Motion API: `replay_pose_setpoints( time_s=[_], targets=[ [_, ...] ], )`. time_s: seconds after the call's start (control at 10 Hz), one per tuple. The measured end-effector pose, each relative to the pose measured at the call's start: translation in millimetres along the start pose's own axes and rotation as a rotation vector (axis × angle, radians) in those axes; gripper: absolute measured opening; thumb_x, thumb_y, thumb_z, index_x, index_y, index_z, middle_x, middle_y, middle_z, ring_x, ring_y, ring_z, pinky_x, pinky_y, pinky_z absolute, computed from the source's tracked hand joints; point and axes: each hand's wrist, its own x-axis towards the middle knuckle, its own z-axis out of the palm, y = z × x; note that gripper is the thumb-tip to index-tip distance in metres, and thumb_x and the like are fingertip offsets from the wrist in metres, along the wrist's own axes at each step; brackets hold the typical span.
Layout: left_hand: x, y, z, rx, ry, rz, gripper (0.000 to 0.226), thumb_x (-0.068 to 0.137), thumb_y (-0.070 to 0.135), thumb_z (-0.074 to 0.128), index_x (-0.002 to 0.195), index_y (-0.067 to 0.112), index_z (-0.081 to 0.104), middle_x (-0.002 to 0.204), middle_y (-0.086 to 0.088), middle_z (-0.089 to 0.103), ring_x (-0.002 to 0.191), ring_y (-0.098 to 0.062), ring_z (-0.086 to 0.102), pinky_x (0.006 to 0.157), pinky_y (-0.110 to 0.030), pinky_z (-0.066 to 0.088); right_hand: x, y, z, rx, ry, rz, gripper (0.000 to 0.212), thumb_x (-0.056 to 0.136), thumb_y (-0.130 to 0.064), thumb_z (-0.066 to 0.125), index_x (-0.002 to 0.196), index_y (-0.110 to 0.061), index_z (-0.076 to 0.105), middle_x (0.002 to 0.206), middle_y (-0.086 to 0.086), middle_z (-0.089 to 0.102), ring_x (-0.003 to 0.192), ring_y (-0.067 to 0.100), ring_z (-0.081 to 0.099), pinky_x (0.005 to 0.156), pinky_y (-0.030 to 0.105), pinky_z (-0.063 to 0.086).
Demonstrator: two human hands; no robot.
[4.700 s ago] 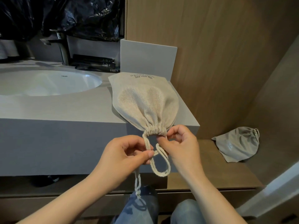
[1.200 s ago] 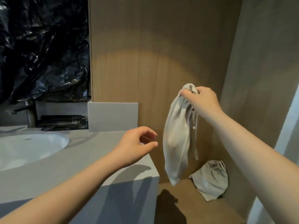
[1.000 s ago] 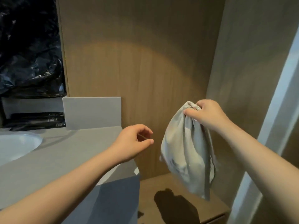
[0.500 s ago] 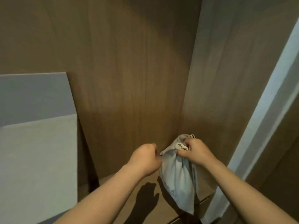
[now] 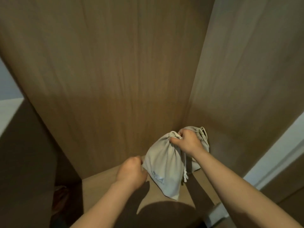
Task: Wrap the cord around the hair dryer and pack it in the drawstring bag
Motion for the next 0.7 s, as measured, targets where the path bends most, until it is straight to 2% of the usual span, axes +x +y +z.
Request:
replay_pose_setpoints(
  time_s=[0.1, 0.2, 0.3, 0.4, 0.5, 0.6, 0.7],
  targets=[
    [21.9, -0.5, 8.3, -0.009, 0.002, -0.019, 0.033, 0.089, 0.029, 0.059, 0.121, 0.019, 0.058, 0.117, -0.002, 0.061, 0.108, -0.020, 0.058, 0.087, -0.030, 0.051, 29.4, 9.9, 2.7, -0.014, 0.059, 0.030, 0.040, 0.078, -0.039, 0.070, 0.060, -0.018, 0.042, 0.067, 0.006, 0.053, 0.078, 0.031, 0.060, 0.060, 0.032, 0.032],
    [38.0, 0.6, 11.7, 0.003, 0.018, -0.017, 0.031, 0.090, 0.031, 0.059, 0.118, 0.019, 0.059, 0.114, -0.001, 0.061, 0.105, -0.020, 0.059, 0.085, -0.031, 0.052, 53.0, 23.6, 2.0, 0.030, 0.139, 0.106, 0.035, 0.081, -0.038, 0.068, 0.065, -0.016, 0.047, 0.077, 0.014, 0.060, 0.086, 0.035, 0.061, 0.064, 0.031, 0.034],
    [47.1, 0.8, 17.5, -0.004, 0.025, 0.008, 0.028, 0.090, 0.031, 0.059, 0.115, 0.018, 0.060, 0.112, -0.001, 0.061, 0.102, -0.020, 0.059, 0.086, -0.033, 0.053, 71.2, 42.2, 1.9, 0.066, 0.193, 0.201, 0.034, 0.082, -0.041, 0.068, 0.079, -0.009, 0.059, 0.092, 0.020, 0.068, 0.092, 0.037, 0.063, 0.068, 0.034, 0.041],
    [48.3, -0.1, 19.3, 0.012, 0.022, 0.018, 0.027, 0.090, 0.029, 0.058, 0.113, 0.016, 0.061, 0.111, -0.002, 0.062, 0.102, -0.021, 0.059, 0.085, -0.033, 0.053, 76.3, 55.3, 5.1, -0.044, 0.142, 0.297, 0.035, 0.085, -0.036, 0.065, 0.094, -0.002, 0.064, 0.104, 0.023, 0.068, 0.100, 0.039, 0.062, 0.074, 0.036, 0.047],
    [45.3, -2.1, 18.1, 0.019, 0.032, 0.014, 0.027, 0.090, 0.029, 0.058, 0.113, 0.016, 0.061, 0.111, -0.002, 0.062, 0.103, -0.021, 0.059, 0.086, -0.032, 0.052, 66.8, 57.1, 10.3, -0.155, 0.140, 0.285, 0.036, 0.086, -0.027, 0.064, 0.109, 0.000, 0.057, 0.112, 0.023, 0.064, 0.109, 0.038, 0.058, 0.080, 0.038, 0.048],
    [39.9, 0.1, 11.1, 0.008, 0.027, 0.002, 0.028, 0.090, 0.029, 0.059, 0.114, 0.016, 0.060, 0.111, -0.002, 0.061, 0.103, -0.021, 0.060, 0.086, -0.033, 0.053, 45.3, 44.4, 7.9, -0.231, 0.133, 0.209, 0.040, 0.086, -0.024, 0.065, 0.116, -0.002, 0.050, 0.115, 0.020, 0.060, 0.109, 0.037, 0.057, 0.080, 0.038, 0.047],
    [29.6, 8.1, -0.5, 0.012, 0.065, 0.034, 0.028, 0.090, 0.028, 0.056, 0.115, 0.014, 0.058, 0.114, -0.004, 0.061, 0.105, -0.024, 0.059, 0.084, -0.030, 0.050, 18.9, 33.0, -2.3, -0.302, 0.154, 0.073, 0.036, 0.087, -0.023, 0.062, 0.117, -0.006, 0.052, 0.115, 0.016, 0.060, 0.107, 0.034, 0.058, 0.075, 0.035, 0.046]
  ],
)
